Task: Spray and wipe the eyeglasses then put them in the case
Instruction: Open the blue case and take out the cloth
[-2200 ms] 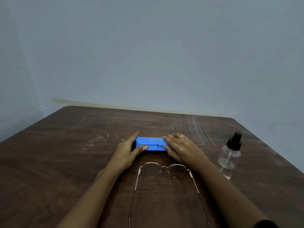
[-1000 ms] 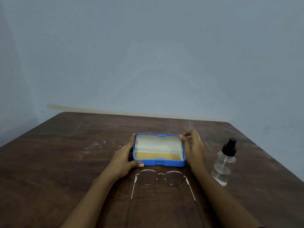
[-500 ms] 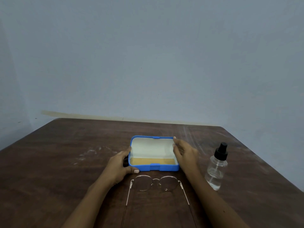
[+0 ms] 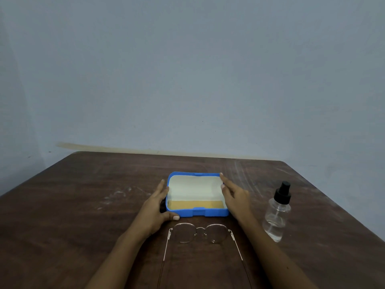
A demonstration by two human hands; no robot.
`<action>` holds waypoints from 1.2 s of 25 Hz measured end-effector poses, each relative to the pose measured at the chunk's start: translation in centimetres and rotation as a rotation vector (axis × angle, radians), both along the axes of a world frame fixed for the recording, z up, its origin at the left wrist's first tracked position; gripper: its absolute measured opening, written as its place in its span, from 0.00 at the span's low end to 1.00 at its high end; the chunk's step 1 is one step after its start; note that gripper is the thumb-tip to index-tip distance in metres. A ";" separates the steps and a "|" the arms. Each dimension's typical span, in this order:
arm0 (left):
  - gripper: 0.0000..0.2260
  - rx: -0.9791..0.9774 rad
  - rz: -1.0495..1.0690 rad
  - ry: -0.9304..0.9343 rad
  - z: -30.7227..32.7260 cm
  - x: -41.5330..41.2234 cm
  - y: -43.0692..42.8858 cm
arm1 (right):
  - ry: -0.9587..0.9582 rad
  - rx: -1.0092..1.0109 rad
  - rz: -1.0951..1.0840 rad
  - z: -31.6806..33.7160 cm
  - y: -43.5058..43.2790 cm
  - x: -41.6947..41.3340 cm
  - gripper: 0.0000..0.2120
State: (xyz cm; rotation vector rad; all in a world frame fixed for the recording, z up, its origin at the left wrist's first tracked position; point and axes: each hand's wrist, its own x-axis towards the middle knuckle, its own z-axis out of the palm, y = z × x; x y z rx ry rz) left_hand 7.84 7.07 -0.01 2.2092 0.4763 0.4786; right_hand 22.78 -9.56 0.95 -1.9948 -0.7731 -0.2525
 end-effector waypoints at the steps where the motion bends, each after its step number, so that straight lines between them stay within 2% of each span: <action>1: 0.40 0.013 -0.006 -0.008 0.0 0.1 0.0 | -0.010 0.012 0.007 0.1 -0.1 -0.2 0.17; 7: 0.39 0.094 0.004 -0.002 -0.1 0.1 0.1 | -0.135 0.028 0.012 0.2 -0.8 -1.3 0.20; 13: 0.40 0.062 -0.013 -0.079 -0.2 -0.1 0.0 | -0.102 0.062 0.007 -0.1 -1.2 -1.6 0.08; 15: 0.40 0.034 -0.002 -0.091 -0.3 -0.1 0.1 | -0.117 -0.045 -0.002 -0.3 -1.4 -1.6 0.05; 19: 0.40 0.022 0.001 -0.066 -0.3 -0.1 0.3 | -0.035 -0.328 -0.048 0.3 -0.8 -0.9 0.09; 24: 0.40 -0.006 0.018 -0.038 -0.3 0.0 0.4 | 0.051 -0.422 -0.124 0.9 0.6 0.6 0.07; 28: 0.39 0.006 0.014 -0.022 -0.2 0.0 0.3 | 0.089 -0.559 -0.200 0.7 1.7 1.4 0.12; 30: 0.39 -0.007 0.011 -0.015 -0.1 0.0 0.2 | 0.083 -0.568 -0.210 0.5 2.0 1.5 0.10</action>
